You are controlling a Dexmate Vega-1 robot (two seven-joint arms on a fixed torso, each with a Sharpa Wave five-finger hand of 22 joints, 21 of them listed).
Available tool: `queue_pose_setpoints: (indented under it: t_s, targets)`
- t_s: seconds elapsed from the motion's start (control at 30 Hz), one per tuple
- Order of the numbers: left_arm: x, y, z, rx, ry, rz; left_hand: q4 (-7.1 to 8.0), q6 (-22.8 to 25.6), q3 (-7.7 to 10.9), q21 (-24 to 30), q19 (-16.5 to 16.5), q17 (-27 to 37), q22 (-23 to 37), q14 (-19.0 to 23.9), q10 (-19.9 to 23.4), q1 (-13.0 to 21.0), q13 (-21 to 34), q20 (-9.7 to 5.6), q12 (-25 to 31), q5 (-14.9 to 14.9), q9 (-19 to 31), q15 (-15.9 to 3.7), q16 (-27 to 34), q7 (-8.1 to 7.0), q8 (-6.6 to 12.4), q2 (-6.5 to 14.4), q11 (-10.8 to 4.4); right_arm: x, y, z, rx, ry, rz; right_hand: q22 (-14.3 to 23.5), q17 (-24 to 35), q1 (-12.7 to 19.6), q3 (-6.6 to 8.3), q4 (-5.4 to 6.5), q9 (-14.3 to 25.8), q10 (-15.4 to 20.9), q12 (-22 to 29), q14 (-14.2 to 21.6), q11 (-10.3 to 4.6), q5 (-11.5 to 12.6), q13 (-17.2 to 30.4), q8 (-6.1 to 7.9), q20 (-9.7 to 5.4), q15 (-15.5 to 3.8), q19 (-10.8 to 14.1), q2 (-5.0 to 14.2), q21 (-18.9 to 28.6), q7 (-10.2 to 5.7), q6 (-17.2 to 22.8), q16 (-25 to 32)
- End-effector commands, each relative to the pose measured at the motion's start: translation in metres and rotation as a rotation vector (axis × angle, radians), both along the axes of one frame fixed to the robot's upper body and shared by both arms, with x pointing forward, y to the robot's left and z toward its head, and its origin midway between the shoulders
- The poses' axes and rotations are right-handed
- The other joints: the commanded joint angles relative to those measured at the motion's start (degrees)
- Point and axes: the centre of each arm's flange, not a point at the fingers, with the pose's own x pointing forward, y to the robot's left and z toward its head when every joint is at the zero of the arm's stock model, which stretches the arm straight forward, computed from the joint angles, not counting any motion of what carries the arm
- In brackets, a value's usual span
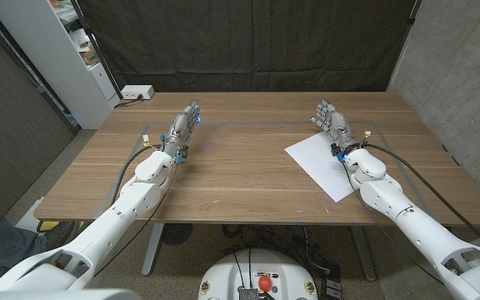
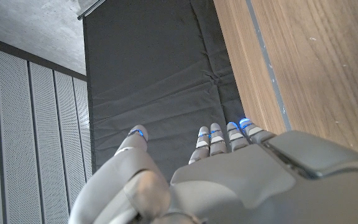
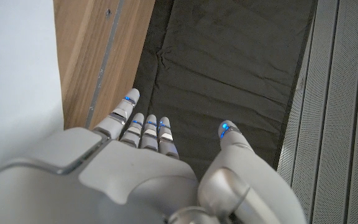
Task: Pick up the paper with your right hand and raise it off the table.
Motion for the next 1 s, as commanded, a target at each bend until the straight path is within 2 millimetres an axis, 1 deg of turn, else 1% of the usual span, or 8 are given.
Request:
queue_pose_setpoints:
  t_s: [0.03, 0.3, 0.63, 1.0]
  targets:
    - [-0.001, -0.001, -0.001, 0.013, 0.009, 0.005, -0.11, -0.07, 0.31, 0.15, -0.51, 0.28, 0.16, 0.04, -0.09, 0.66, 0.03, 0.06, 0.12, 0.23, 0.21, 0.53, 0.29, 0.57, 0.34, 0.19, 0.39, 0.001, 0.003, -0.002, 0.001, 0.006, 0.006, 0.12, 0.06, 0.6, 0.27, -0.05, 0.19, 0.05, 0.17, 0.36, 0.44, 0.22, 0.25, 0.44, -0.07, 0.21, 0.42, 0.18, 0.17, 0.06, 0.43, 0.43]
    - [-0.001, -0.004, -0.002, -0.016, -0.006, -0.013, -0.21, -0.02, 0.35, 0.11, -0.58, 0.28, 0.17, 0.09, 0.05, 0.72, -0.04, 0.14, 0.15, 0.19, 0.21, 0.48, 0.28, 0.48, 0.31, 0.31, 0.44, -0.004, 0.003, -0.003, -0.016, 0.01, 0.002, 0.12, -0.07, 0.69, 0.22, -0.14, 0.05, 0.11, 0.12, 0.43, 0.48, 0.13, 0.21, 0.42, -0.09, 0.23, 0.48, 0.37, 0.0, 0.08, 0.4, 0.48]
    - [-0.002, -0.005, 0.003, 0.015, -0.01, -0.019, -0.4, 0.01, 0.4, 0.1, -0.58, 0.28, 0.17, 0.09, 0.07, 0.82, -0.16, 0.27, 0.12, 0.14, 0.22, 0.47, 0.24, 0.51, 0.25, 0.49, 0.35, -0.016, 0.001, -0.002, -0.047, -0.009, -0.019, 0.13, -0.35, 1.08, 0.24, -0.43, -0.18, 0.2, 0.03, 0.45, 0.35, 0.01, 0.16, 0.42, -0.07, 0.17, 0.62, 0.73, -0.3, 0.02, 0.4, 0.48]
    - [0.0, -0.003, 0.003, -0.008, -0.022, -0.031, -0.6, 0.03, 0.45, 0.04, -0.75, 0.28, 0.18, 0.11, 0.05, 0.91, -0.27, 0.51, 0.08, 0.07, 0.22, 0.45, 0.21, 0.54, 0.18, 0.67, 0.27, -0.024, 0.0, 0.0, -0.112, -0.023, -0.066, 0.14, -0.66, 1.55, 0.23, -0.81, -0.41, 0.52, 0.04, 0.89, -0.15, -0.12, 0.13, 0.49, -0.16, 0.01, 1.04, 1.0, -0.52, -0.26, 0.56, 0.64]
